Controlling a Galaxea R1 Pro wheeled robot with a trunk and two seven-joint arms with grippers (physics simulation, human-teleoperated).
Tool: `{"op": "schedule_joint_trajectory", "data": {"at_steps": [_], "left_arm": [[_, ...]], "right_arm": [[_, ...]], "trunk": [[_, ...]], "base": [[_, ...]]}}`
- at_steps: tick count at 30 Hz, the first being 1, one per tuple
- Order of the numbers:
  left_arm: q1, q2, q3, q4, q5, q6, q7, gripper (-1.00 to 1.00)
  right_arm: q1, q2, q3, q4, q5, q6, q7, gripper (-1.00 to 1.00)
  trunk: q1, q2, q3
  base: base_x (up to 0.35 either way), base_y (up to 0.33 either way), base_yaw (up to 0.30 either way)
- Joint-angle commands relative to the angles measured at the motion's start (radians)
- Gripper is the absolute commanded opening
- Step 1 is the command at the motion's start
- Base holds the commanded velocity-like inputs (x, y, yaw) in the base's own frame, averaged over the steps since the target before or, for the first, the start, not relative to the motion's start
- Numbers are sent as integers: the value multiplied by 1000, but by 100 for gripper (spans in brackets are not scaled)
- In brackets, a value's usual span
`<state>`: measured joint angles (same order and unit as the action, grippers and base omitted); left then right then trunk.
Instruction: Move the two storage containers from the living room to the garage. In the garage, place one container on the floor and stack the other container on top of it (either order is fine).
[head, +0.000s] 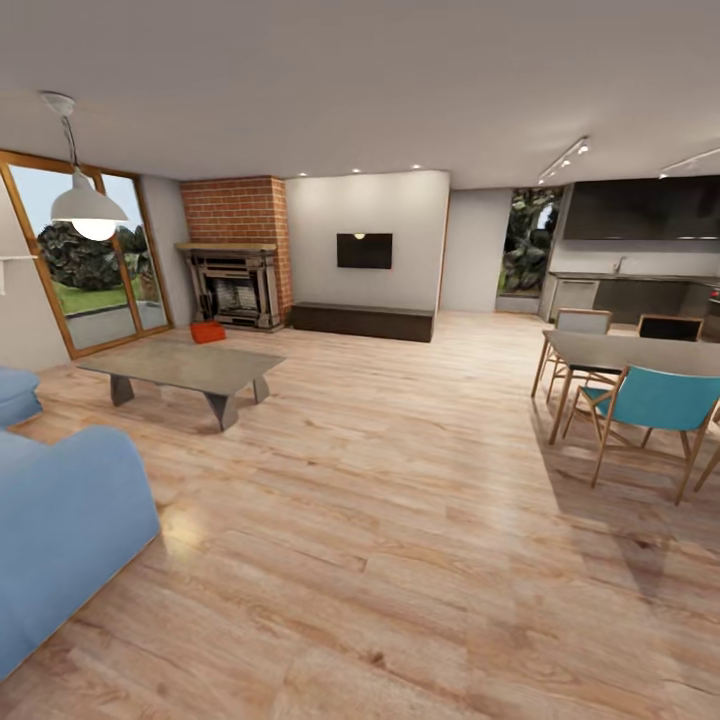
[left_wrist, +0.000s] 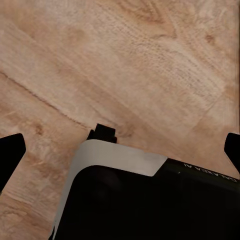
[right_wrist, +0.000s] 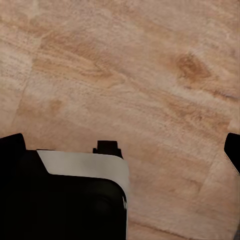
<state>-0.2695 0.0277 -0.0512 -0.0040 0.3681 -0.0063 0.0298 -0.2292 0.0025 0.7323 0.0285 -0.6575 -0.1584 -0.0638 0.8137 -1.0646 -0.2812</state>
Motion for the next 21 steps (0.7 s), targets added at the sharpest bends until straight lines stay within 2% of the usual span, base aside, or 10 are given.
{"op": "schedule_joint_trajectory", "data": {"at_steps": [1, 21], "left_arm": [[0, 0, -6, 0, 6, 0, 2, 100], [0, 0, -6, 0, 6, -2, 2, 100]], "right_arm": [[-1, 1, 7, 2, -5, -4, -1, 100], [-1, 0, 7, 2, -4, -1, -1, 100]], "trunk": [[1, -1, -1], [1, -1, -1]], "base": [[321, 0, 0], [321, 0, 0]]}}
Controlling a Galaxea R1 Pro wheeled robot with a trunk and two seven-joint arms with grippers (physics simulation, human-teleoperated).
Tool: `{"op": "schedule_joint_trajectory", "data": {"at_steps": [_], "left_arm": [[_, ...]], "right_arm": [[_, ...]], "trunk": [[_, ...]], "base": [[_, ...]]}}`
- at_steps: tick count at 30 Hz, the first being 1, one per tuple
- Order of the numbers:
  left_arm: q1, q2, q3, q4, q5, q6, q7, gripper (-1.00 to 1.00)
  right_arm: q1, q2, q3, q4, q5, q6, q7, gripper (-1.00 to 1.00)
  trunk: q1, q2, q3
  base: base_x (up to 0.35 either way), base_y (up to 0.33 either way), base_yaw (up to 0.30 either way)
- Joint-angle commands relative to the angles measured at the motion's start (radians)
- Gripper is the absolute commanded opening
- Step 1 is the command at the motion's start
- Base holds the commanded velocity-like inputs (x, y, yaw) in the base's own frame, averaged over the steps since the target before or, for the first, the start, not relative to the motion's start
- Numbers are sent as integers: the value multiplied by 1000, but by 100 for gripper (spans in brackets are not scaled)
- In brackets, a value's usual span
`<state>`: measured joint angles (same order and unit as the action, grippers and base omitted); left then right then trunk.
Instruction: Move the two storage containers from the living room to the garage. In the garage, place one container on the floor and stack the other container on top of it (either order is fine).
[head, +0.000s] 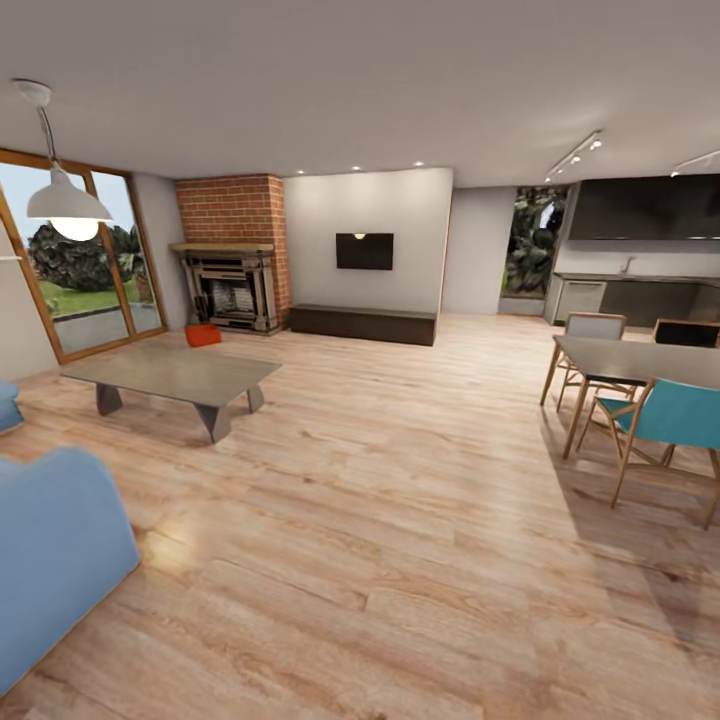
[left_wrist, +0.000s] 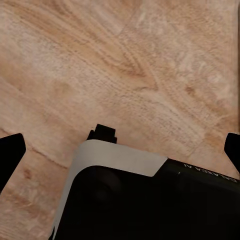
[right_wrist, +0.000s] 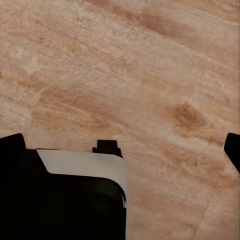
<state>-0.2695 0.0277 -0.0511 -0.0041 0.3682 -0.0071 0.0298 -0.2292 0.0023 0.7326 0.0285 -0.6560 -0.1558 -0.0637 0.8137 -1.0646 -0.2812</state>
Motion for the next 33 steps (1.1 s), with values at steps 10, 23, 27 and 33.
{"op": "schedule_joint_trajectory", "data": {"at_steps": [10, 23, 27, 33], "left_arm": [[0, 0, -6, 1, 6, -1, 2, 100], [0, 0, -7, -1, 5, -2, 2, 100], [0, 0, -7, -1, 6, -2, 2, 100], [0, -1, -7, 0, 6, -2, 2, 100]], "right_arm": [[-1, -1, 6, 2, -8, -6, -1, 100], [-1, 1, 6, 2, -7, -6, -1, 100], [-1, 1, 6, 2, -7, -6, -1, 100], [-1, 1, 6, 2, -7, -6, -1, 100]], "trunk": [[1, -1, -1], [1, -1, -1], [1, -1, -1], [1, -1, -1]], "base": [[321, 0, 0], [321, 0, 0], [321, 0, 0], [321, 0, 0]]}}
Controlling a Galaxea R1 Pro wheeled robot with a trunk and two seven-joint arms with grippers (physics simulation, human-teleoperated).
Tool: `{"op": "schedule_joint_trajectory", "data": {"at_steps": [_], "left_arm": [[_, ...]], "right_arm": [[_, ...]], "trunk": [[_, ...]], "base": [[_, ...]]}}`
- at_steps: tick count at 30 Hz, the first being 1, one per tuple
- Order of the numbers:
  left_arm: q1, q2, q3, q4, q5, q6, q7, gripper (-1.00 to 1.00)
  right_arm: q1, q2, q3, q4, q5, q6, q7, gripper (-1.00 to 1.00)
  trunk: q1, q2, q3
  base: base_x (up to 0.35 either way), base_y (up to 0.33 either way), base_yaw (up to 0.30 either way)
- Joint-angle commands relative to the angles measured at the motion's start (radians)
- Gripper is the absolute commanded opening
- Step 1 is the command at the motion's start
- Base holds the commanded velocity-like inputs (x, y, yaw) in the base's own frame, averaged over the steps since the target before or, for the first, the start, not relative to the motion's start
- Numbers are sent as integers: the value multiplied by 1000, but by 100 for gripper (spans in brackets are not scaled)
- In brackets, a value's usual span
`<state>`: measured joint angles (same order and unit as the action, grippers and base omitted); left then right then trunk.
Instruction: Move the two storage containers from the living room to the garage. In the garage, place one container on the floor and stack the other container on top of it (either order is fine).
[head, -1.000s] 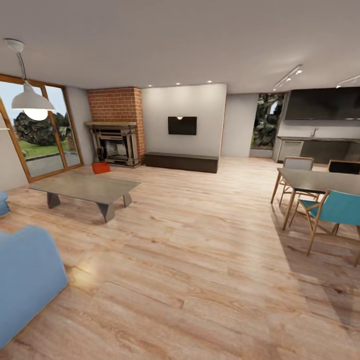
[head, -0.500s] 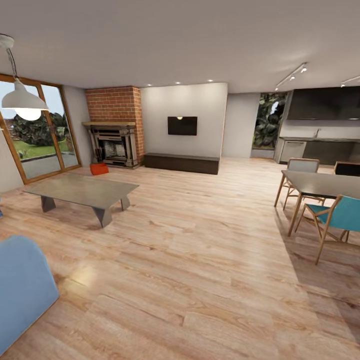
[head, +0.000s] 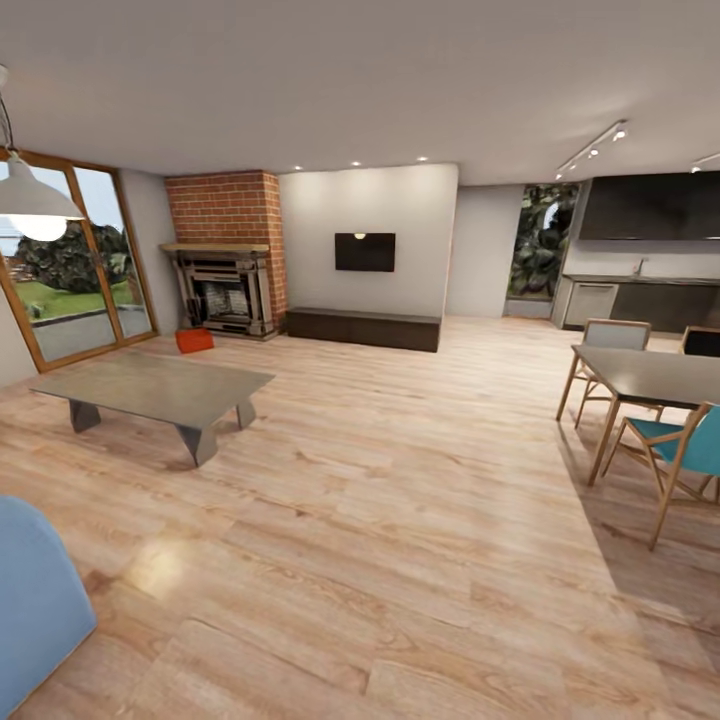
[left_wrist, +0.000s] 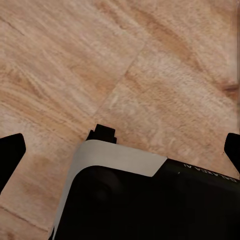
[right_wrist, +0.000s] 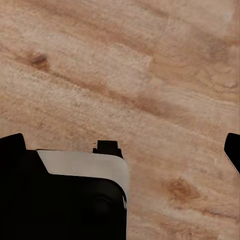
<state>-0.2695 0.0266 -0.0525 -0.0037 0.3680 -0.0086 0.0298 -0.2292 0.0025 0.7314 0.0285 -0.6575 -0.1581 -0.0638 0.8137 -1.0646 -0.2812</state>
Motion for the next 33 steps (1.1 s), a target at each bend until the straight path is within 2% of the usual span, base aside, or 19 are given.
{"op": "schedule_joint_trajectory", "data": {"at_steps": [1, 33], "left_arm": [[-1, 0, -6, 0, 6, -1, 2, 100], [-1, 1, -6, -1, 6, 0, 2, 100]], "right_arm": [[-1, 1, 7, 2, -5, -4, -1, 100], [-1, 1, 7, 2, -5, -4, -1, 100]], "trunk": [[1, -1, -1], [1, -1, -1]], "base": [[321, 0, 0], [321, 0, 0]]}}
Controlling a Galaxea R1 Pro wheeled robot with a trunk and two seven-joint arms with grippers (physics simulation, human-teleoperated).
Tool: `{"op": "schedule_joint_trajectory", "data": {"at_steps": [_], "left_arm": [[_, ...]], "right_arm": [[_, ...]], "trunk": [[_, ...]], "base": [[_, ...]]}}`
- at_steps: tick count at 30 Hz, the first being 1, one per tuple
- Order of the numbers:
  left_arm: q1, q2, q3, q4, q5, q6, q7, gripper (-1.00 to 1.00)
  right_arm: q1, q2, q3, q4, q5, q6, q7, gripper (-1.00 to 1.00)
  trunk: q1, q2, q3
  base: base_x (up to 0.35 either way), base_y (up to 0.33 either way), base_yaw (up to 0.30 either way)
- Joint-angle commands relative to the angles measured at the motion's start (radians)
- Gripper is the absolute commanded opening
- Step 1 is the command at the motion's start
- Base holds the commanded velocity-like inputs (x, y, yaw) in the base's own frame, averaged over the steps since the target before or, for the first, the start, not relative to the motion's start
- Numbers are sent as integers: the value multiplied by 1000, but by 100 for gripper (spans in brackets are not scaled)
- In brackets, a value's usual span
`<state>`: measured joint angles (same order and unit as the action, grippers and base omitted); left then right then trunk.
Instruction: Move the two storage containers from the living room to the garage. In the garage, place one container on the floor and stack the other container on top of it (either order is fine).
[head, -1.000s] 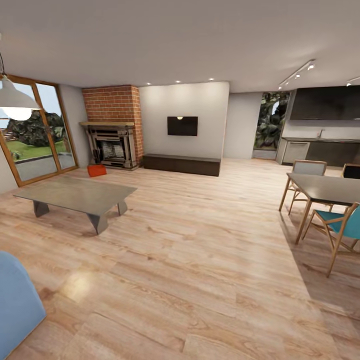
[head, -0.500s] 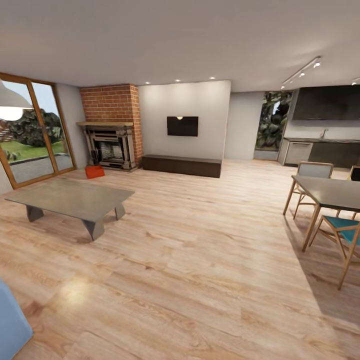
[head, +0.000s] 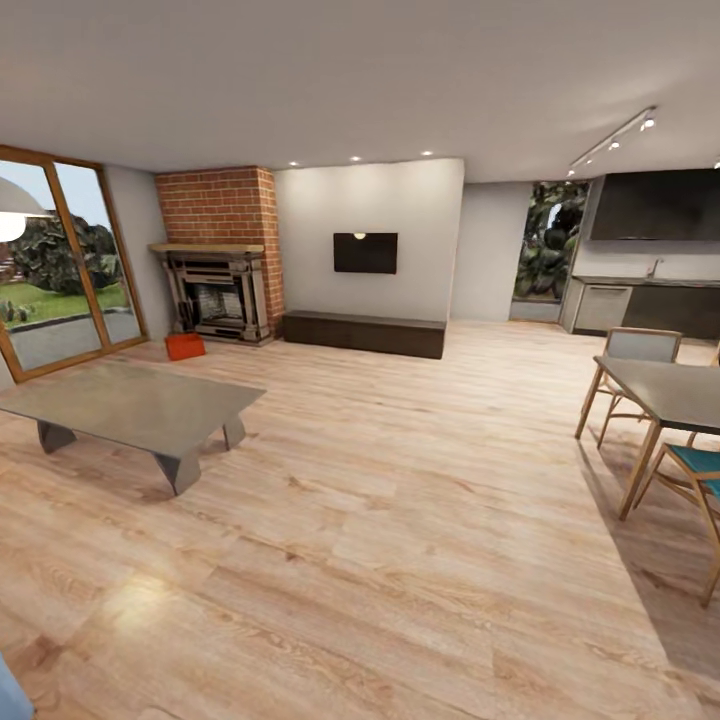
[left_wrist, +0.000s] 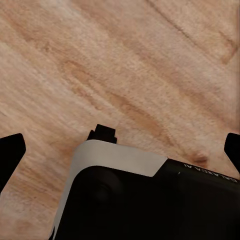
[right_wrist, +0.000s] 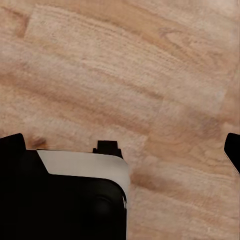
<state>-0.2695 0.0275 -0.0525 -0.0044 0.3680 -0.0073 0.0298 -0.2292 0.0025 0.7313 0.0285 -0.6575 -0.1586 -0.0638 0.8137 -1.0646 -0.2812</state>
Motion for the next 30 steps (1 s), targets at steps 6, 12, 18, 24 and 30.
{"op": "schedule_joint_trajectory", "data": {"at_steps": [6, 12, 18, 24, 30], "left_arm": [[0, 0, -6, 0, 6, -1, 2, 100], [0, -1, -6, 0, 6, -1, 2, 100], [0, -1, -5, 0, 6, -2, 2, 100], [0, 0, -5, 0, 6, -2, 2, 100], [0, 0, -5, 0, 6, -2, 2, 100]], "right_arm": [[-1, 1, 8, 2, -5, -3, -1, 100], [-1, 1, 7, 2, -5, -4, -1, 100], [-1, 1, 7, 2, -5, -4, -1, 100], [-1, 1, 7, 2, -5, -4, -1, 100], [-1, 1, 7, 2, -5, -3, -1, 100]], "trunk": [[1, -1, -1], [1, -1, -1], [1, -1, -1], [1, -1, -1], [1, -1, -1]], "base": [[321, 0, 0], [321, 0, 0], [321, 0, 0], [321, 0, 0], [321, 0, 0]]}}
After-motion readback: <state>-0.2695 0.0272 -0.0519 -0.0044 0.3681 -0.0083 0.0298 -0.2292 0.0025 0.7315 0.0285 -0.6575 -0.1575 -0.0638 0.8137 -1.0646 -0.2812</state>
